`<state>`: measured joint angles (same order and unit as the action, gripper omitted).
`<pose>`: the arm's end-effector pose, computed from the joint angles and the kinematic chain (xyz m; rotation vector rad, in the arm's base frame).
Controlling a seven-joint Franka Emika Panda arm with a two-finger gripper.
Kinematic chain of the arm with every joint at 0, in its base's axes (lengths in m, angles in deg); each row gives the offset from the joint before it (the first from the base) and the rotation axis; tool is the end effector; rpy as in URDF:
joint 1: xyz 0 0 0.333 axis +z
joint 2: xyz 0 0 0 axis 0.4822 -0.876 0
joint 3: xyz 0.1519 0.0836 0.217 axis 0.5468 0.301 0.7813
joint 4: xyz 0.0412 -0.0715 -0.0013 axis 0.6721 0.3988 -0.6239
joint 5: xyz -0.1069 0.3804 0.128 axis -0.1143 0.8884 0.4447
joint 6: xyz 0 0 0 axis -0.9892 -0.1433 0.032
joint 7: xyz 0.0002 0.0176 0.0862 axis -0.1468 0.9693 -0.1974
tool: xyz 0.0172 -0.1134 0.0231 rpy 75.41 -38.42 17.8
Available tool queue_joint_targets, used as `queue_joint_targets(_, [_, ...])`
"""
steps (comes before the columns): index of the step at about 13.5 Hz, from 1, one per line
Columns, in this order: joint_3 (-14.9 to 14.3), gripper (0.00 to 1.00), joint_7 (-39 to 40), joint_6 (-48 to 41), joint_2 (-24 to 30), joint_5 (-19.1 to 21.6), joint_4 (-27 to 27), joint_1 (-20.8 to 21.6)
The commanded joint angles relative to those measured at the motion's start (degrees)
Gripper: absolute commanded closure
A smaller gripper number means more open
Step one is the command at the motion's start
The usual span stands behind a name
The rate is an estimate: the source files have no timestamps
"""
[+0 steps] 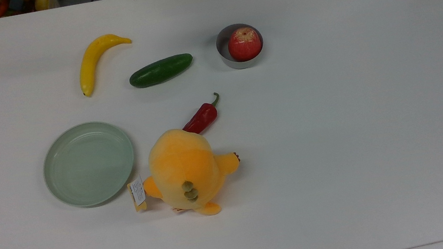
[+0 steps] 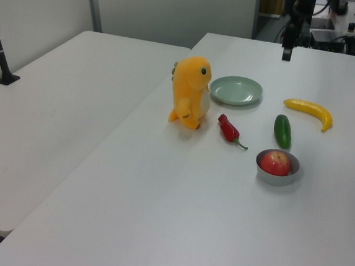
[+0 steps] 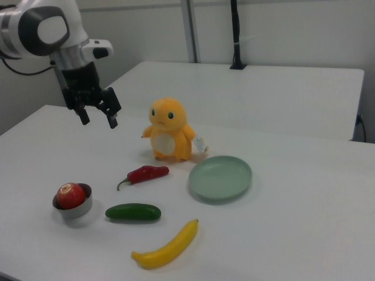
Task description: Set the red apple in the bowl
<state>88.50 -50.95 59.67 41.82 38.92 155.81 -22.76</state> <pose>0.5687 0.0541 0.5387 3.0860 0.1142 0.0421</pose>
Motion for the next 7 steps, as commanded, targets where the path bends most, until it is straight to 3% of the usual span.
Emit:
queue_joint_targets(1, [0.0, 0.0, 1.5, -2.5, 1.7, -0.1, -1.0, -3.1])
queue_joint_targets(7, [0.0, 0.0, 0.8, -5.7, 1.7, 0.0, -1.1, -3.9])
